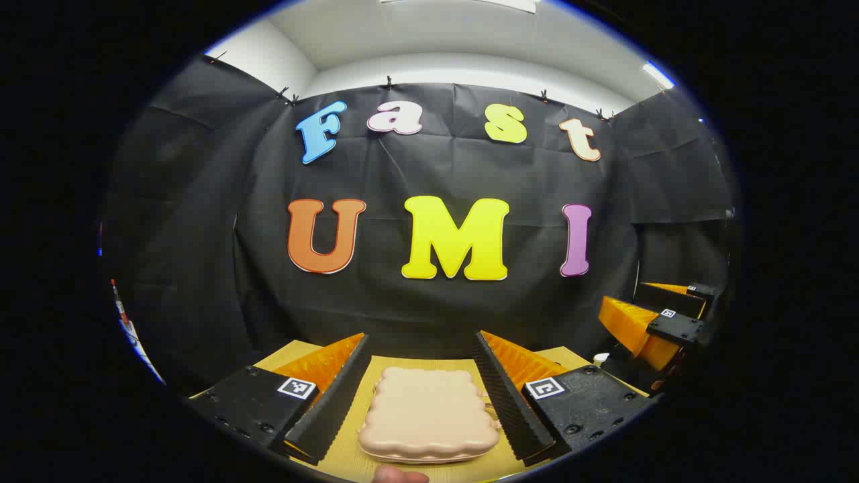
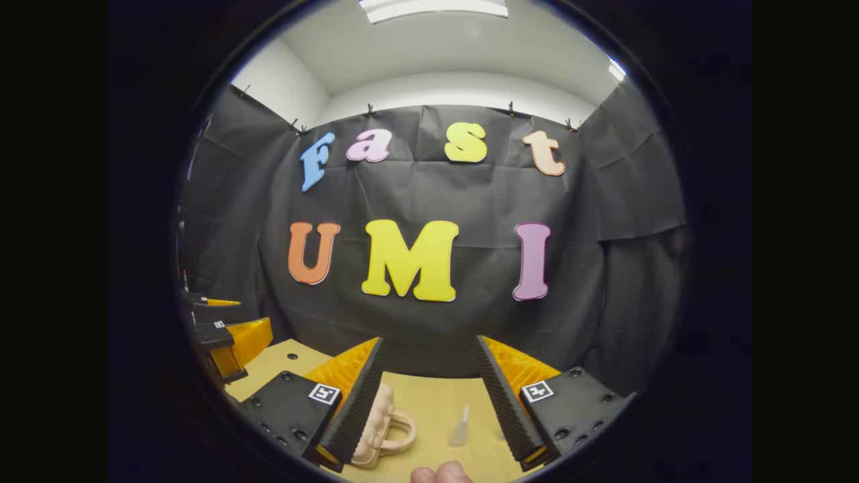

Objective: First open the suitcase, pack the skin care products into it, and then close the suitcase.

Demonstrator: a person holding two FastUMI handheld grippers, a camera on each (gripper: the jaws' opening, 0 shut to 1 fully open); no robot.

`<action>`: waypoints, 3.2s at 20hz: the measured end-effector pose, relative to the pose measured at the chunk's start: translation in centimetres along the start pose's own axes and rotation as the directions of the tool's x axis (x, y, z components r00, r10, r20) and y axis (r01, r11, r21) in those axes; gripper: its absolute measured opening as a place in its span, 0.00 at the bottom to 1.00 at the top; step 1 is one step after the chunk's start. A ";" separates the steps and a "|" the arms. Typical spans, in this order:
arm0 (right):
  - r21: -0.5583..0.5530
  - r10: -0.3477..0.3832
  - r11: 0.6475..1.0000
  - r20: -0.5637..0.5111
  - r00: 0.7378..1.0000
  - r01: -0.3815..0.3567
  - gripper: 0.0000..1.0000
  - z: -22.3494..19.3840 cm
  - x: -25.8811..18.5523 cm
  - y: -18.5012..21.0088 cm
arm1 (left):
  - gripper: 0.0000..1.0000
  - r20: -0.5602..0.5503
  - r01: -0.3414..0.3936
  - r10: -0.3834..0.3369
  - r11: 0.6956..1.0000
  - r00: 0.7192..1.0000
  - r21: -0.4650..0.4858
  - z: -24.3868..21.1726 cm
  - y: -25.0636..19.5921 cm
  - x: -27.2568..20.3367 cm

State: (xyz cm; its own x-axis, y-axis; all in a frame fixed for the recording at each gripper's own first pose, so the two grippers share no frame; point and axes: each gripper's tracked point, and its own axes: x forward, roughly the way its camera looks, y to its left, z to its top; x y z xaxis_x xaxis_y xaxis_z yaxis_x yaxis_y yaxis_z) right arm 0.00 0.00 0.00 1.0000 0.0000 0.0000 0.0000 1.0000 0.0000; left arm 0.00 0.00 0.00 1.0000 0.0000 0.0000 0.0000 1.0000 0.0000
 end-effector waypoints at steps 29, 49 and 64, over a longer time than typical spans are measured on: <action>-0.077 -0.272 0.962 -0.208 0.939 0.262 0.79 -9.9 -2.1 -20.5 | 0.98 -0.381 0.328 -0.182 0.872 0.906 0.364 -18.6 -16.4 6.8; 0.023 -0.307 0.946 -0.260 0.915 0.324 0.80 -14.3 -2.0 -26.7 | 0.56 -0.623 0.454 0.144 0.563 0.769 0.691 -31.3 -15.0 9.1; 0.020 -0.289 0.954 -0.206 0.935 0.299 0.80 -11.1 -2.0 -22.9 | 0.05 -0.529 0.340 0.019 0.747 0.848 0.571 -21.3 -13.9 9.5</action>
State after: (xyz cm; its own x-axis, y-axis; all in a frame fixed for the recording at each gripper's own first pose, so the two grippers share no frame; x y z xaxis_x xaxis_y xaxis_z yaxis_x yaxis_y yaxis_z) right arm -1.95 -22.86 -11.14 0.9349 -0.2889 -0.2061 0.2992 0.9540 0.0203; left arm 9.54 -13.89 -21.29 0.8482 0.0187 -0.5293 0.3398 0.7475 0.5708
